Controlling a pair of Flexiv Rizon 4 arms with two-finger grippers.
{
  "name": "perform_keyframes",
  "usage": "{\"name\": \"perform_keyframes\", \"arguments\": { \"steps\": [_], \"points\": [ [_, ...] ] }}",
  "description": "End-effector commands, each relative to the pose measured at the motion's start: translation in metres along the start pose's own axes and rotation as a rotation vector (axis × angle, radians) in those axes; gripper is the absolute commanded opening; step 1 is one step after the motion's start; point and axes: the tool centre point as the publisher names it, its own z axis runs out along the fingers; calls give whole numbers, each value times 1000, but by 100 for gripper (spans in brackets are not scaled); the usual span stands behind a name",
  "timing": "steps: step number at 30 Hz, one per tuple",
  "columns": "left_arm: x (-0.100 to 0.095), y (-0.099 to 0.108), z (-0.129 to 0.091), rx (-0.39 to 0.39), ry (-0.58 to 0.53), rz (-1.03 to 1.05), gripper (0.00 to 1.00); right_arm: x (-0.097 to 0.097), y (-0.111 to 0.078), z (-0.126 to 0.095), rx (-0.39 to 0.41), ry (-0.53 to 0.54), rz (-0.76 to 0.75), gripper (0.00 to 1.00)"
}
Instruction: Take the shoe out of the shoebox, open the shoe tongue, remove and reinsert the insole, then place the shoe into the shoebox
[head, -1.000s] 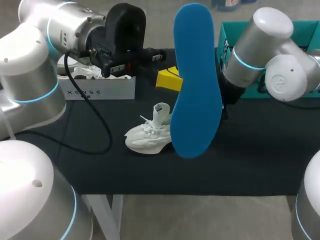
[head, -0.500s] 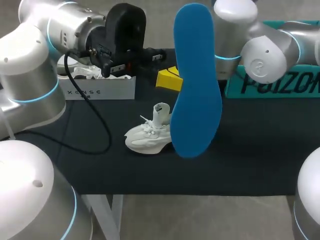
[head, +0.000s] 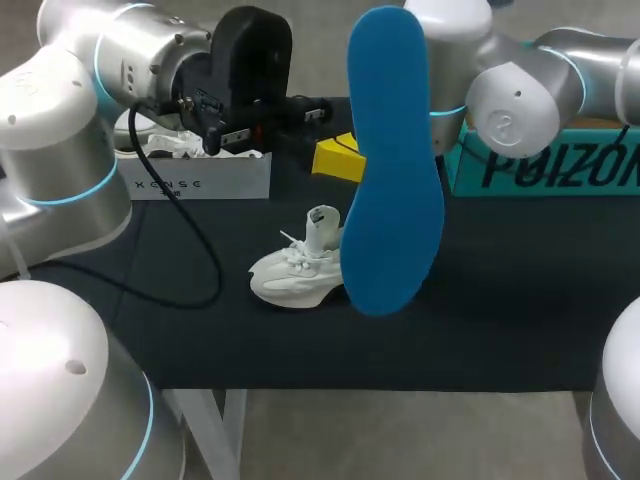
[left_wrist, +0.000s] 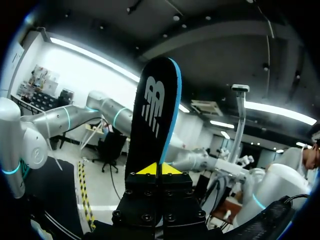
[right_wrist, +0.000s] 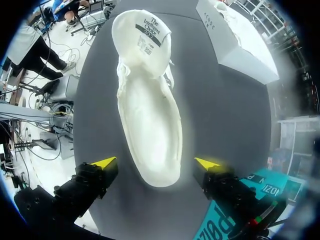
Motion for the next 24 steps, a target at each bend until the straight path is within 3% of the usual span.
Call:
{"name": "perform_keyframes", "arguments": {
  "steps": [1, 16, 24],
  "points": [
    [-1, 0, 0, -1, 2, 0, 0, 0, -2, 2, -6, -1, -1, 100],
    [-1, 0, 0, -1, 2, 0, 0, 0, -2, 2, -6, -1, -1, 100],
    [-1, 0, 0, -1, 2, 0, 0, -10, 14, -10, -75, -16, 8, 100]
  ]
}}
